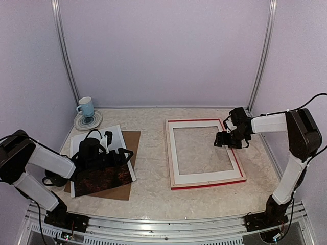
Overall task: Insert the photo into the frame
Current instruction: Adjust the mat board under the glass panel.
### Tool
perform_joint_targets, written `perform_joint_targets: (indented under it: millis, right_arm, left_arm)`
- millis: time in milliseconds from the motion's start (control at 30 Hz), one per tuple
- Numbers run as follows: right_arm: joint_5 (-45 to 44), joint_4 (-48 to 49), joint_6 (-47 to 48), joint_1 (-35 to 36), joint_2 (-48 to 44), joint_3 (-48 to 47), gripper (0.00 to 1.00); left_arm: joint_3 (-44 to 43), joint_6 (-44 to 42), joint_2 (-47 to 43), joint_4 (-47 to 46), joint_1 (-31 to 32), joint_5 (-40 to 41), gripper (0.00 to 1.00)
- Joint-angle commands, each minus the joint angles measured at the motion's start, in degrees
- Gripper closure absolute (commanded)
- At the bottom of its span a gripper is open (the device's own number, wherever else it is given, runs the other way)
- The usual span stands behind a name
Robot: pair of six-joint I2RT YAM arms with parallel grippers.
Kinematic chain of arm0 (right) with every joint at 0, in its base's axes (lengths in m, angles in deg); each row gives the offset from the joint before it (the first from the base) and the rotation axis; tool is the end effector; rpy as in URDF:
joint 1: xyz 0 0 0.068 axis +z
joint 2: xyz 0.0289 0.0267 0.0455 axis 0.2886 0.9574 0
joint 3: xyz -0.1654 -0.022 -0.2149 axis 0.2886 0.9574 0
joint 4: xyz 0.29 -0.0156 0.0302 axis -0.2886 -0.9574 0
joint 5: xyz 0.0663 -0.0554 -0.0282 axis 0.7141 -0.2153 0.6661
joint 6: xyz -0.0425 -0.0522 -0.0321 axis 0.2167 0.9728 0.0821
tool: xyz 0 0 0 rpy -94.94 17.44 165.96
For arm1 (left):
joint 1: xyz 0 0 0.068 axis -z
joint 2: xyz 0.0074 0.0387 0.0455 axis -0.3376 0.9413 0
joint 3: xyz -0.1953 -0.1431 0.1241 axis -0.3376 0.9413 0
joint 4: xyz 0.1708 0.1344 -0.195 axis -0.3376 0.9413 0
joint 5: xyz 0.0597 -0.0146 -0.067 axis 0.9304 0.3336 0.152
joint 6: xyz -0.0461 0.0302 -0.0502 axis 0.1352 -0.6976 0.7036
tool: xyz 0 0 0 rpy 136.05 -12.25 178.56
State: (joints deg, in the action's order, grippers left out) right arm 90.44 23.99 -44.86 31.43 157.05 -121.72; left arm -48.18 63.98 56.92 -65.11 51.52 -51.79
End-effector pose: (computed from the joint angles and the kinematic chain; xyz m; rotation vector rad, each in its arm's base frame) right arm 0.3781 0.1064 0.1147 0.0907 2.6452 0.3660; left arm 0.2466 -0.1619 0.0944 0.0390 2.1084 -0.8439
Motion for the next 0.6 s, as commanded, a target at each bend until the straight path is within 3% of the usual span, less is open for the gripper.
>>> perform_joint_targets:
  millis: [0, 567]
  right_arm:
    - [0.5, -0.3, 0.4, -0.6, -1.5, -0.1, 0.15]
    - [-7.8, -1.4, -0.5, -2.6, -4.6, 1.8, 0.22]
  left_arm:
    - [0.2, 0.3, 0.6, -1.8, -0.5, -0.6, 0.01]
    - [0.2, 0.2, 0.1, -1.6, -0.5, -1.0, 0.01]
